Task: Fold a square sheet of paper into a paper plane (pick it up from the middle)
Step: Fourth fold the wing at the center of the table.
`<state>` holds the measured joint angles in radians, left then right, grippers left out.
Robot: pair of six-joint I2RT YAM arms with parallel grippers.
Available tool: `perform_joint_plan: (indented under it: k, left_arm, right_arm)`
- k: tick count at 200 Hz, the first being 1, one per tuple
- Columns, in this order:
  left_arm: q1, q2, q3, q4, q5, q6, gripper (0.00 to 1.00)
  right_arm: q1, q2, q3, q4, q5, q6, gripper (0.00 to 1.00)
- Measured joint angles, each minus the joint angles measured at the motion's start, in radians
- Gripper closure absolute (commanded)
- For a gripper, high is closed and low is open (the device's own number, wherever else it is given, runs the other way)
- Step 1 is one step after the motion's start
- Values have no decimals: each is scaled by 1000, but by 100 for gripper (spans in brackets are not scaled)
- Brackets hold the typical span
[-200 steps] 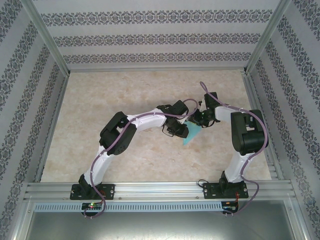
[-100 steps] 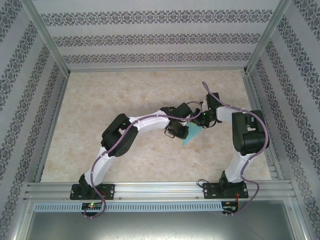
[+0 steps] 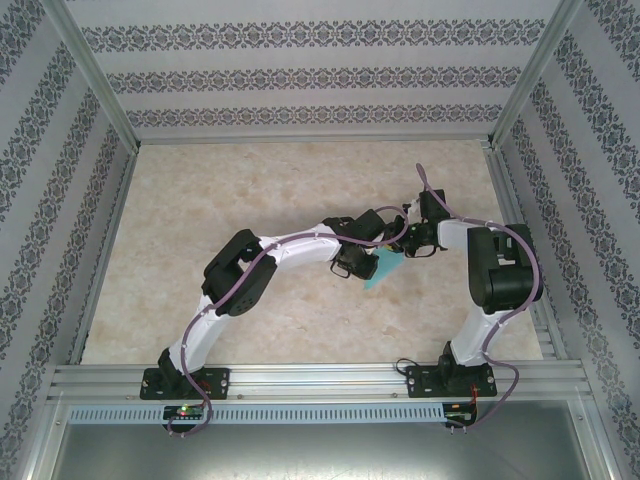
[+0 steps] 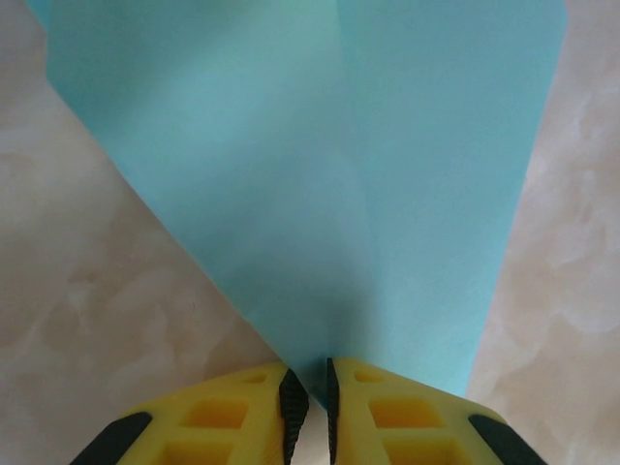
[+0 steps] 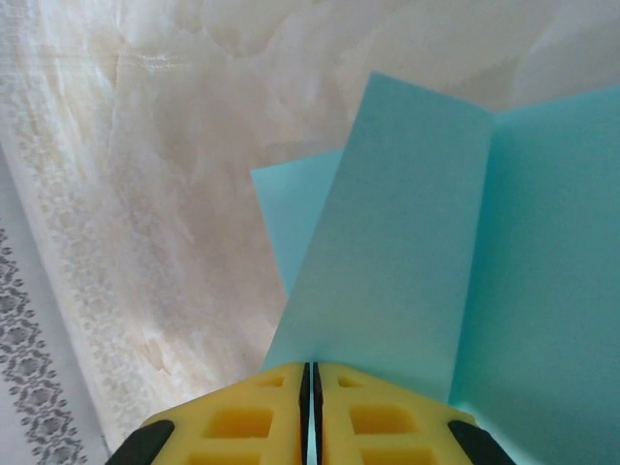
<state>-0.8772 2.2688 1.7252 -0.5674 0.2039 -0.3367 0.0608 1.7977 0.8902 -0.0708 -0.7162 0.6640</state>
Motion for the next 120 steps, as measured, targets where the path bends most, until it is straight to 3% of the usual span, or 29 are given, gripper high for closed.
perform_joint_plan:
  k: [60,120]
  left_arm:
    - [0,-8,-17,14,-3,13,79]
    - [-24,-29,-67,63,-76,80,79]
  right_arm:
    - [-12,10,0,15,22,6,85]
    - [-9,80,61,-9,75,41,86]
